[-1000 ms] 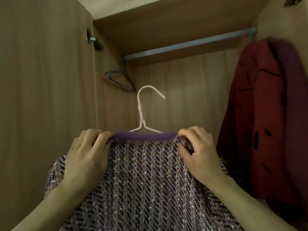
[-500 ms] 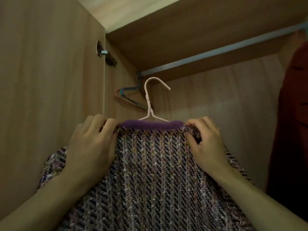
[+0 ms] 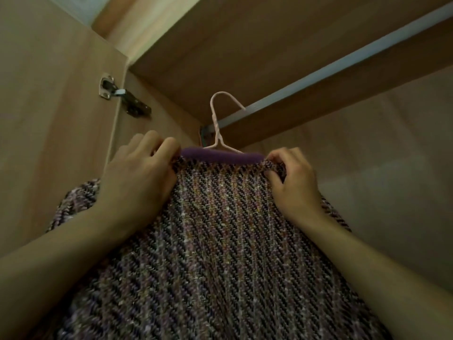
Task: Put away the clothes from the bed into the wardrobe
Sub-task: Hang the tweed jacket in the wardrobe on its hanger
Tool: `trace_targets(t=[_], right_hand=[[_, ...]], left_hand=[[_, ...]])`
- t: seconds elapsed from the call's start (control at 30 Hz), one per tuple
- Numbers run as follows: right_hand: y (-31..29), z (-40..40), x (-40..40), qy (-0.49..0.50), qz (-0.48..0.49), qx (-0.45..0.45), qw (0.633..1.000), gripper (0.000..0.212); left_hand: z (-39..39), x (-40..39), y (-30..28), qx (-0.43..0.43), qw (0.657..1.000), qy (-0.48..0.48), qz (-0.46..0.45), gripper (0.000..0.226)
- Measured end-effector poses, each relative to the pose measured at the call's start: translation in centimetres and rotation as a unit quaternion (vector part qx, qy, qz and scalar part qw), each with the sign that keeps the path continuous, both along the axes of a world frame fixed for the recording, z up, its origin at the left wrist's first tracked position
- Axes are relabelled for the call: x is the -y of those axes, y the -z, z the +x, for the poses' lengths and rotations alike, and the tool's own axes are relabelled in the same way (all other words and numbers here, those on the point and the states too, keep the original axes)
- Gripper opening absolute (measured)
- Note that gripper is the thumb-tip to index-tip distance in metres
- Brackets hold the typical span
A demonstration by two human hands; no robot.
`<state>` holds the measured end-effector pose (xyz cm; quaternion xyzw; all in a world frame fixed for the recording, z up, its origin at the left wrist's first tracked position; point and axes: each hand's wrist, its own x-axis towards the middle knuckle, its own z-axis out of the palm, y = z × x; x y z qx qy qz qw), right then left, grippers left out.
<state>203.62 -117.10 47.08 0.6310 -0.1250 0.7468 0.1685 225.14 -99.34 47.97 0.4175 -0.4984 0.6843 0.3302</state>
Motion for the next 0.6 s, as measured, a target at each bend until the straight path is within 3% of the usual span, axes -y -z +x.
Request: trace_targets(t=[0.37, 0.47, 0.6], right_hand=[[-10.9, 4.1, 9.4, -0.071, 0.035, 0.042, 0.996, 0.026], [-13.3, 5.2, 10.8, -0.071, 0.048, 0.049, 0.995, 0.027], [-14.6, 6.7, 12.9, -0.071, 0.052, 0.036, 0.996, 0.023]], left_hand=[[-0.3, 7.8, -9.9, -0.002, 0.992, -0.100, -0.072, 0.022], [-0.2, 9.3, -12.4, -0.041, 0.991, -0.112, -0.067, 0.025], [0.6, 10.7, -13.7, -0.011, 0.992, -0.116, -0.056, 0.026]])
